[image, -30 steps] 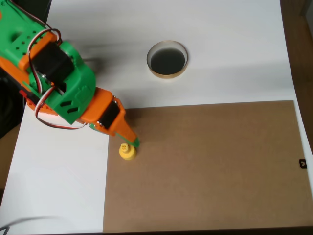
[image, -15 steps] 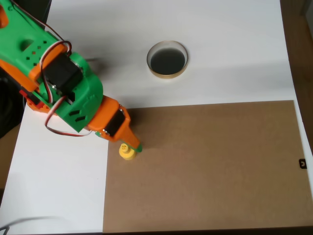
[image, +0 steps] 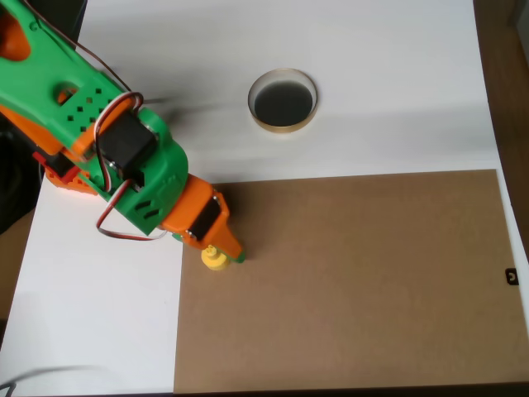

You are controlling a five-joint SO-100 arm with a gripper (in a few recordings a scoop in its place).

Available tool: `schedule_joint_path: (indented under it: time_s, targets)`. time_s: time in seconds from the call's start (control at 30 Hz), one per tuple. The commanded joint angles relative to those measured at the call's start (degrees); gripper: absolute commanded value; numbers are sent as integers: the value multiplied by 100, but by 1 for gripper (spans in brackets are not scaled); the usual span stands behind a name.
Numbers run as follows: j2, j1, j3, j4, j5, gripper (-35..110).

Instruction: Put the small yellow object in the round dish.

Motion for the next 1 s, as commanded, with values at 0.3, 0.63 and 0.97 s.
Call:
schedule_joint_path:
  time_s: [0.3, 0.63, 0.97]
  targets:
    - [-158, 123, -158, -255, -62, 19]
    - [-237, 211, -158, -290, -44, 18]
    - [-272, 193, -176, -290, -44, 16]
